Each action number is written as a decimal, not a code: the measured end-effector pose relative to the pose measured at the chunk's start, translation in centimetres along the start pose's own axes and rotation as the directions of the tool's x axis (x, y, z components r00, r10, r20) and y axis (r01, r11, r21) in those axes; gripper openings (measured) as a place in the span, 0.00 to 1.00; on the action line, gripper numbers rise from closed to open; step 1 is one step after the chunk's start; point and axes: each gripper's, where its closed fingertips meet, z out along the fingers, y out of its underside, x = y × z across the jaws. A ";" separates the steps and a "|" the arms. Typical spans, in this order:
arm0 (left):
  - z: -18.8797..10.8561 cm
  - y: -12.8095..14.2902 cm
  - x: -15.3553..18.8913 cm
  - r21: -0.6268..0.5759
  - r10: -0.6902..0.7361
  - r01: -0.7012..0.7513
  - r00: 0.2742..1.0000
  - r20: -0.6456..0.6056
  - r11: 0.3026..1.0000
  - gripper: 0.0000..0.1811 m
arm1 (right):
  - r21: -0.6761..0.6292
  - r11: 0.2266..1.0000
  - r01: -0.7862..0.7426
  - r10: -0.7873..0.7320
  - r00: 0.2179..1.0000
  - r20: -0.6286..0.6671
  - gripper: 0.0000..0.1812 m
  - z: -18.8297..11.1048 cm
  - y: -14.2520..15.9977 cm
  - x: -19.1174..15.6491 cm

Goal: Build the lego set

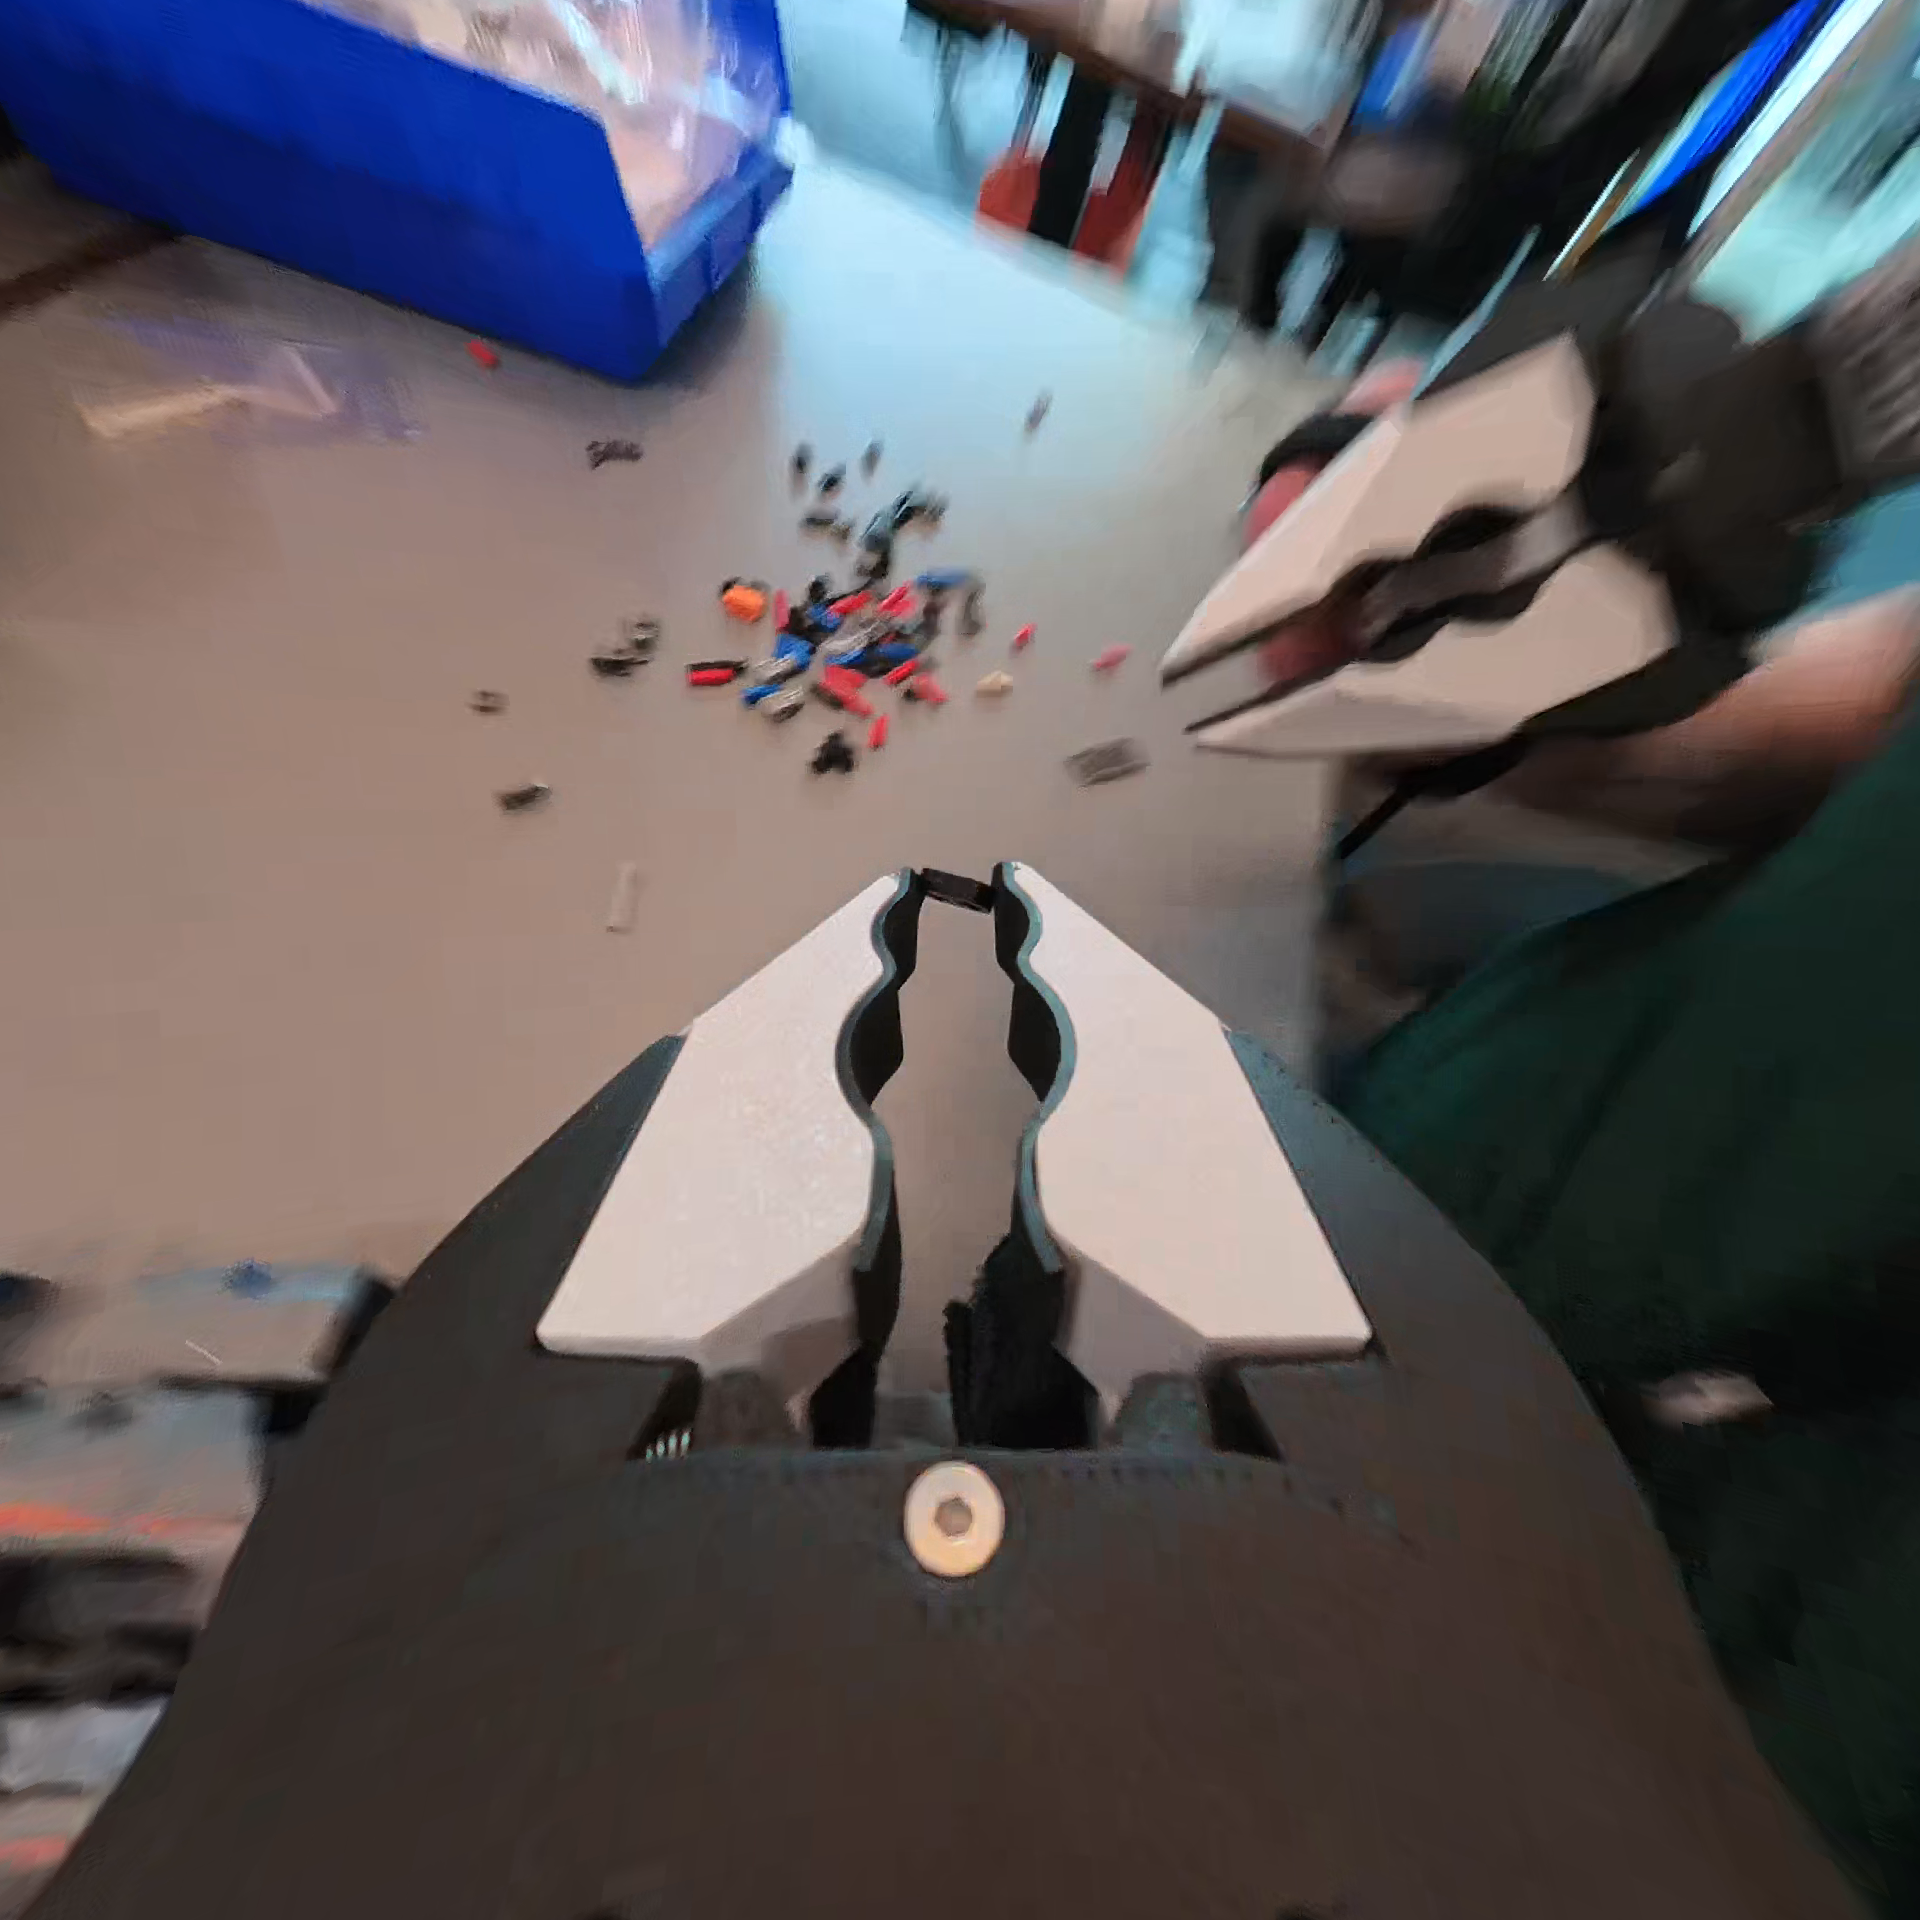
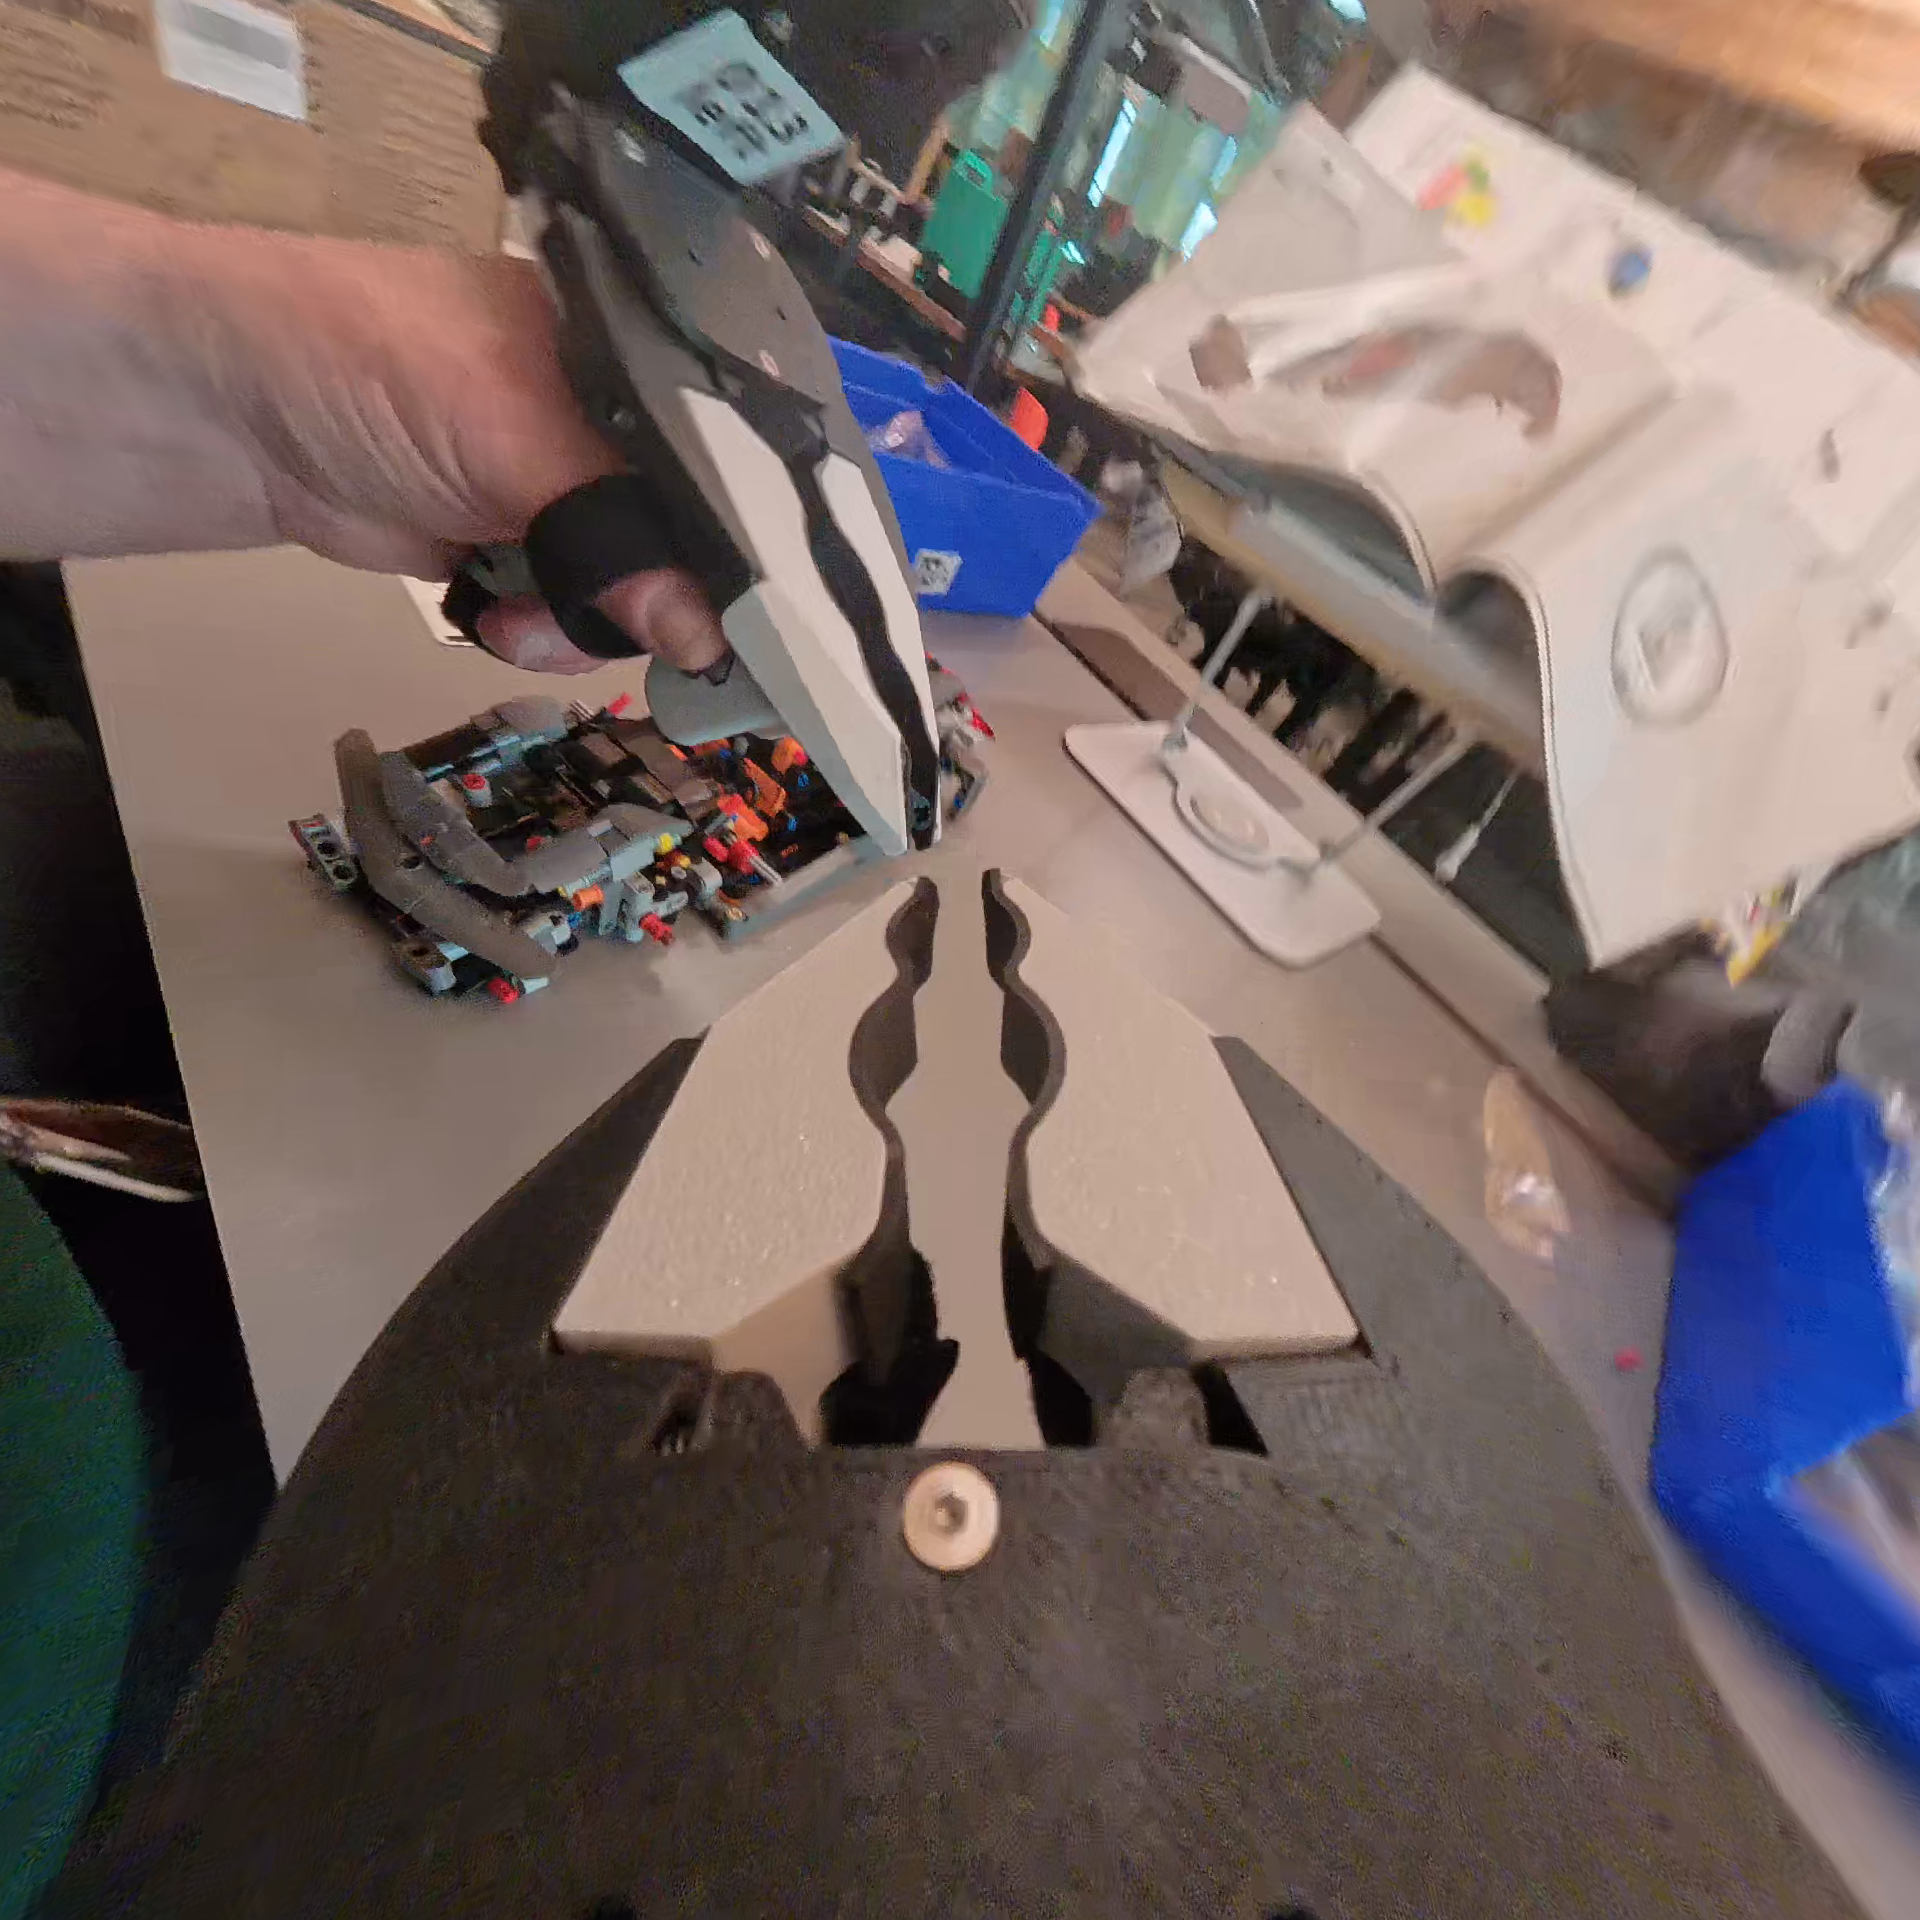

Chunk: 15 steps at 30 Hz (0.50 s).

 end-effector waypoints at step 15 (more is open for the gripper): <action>9.4 4.2 -3.2 -0.433 0.341 -0.298 0.940 0.023 0.851 0.07 | -0.074 0.921 -0.383 0.378 0.923 -0.071 0.05 -1.9 7.5 2.3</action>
